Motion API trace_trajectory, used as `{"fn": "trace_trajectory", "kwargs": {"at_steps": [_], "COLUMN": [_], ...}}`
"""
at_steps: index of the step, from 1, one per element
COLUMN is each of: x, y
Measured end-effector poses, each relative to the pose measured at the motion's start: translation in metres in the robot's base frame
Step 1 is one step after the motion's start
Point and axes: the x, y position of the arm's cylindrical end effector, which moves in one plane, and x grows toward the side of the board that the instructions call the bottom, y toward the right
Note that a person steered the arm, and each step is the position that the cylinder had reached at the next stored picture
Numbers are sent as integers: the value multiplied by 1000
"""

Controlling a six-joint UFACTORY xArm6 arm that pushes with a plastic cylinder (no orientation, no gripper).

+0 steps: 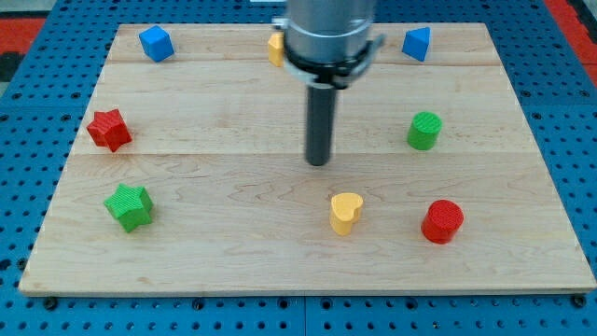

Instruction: Place the yellow heart at the bottom left of the board

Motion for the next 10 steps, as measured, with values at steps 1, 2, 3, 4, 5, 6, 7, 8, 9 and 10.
{"fn": "trace_trajectory", "kwargs": {"at_steps": [1,2,3,4,5,6,7,8,9,10], "x": [26,28,69,79,83,79,98,116,117,119], "y": [21,111,96,12,-78,-69,-30,-78,-151,-200]}}
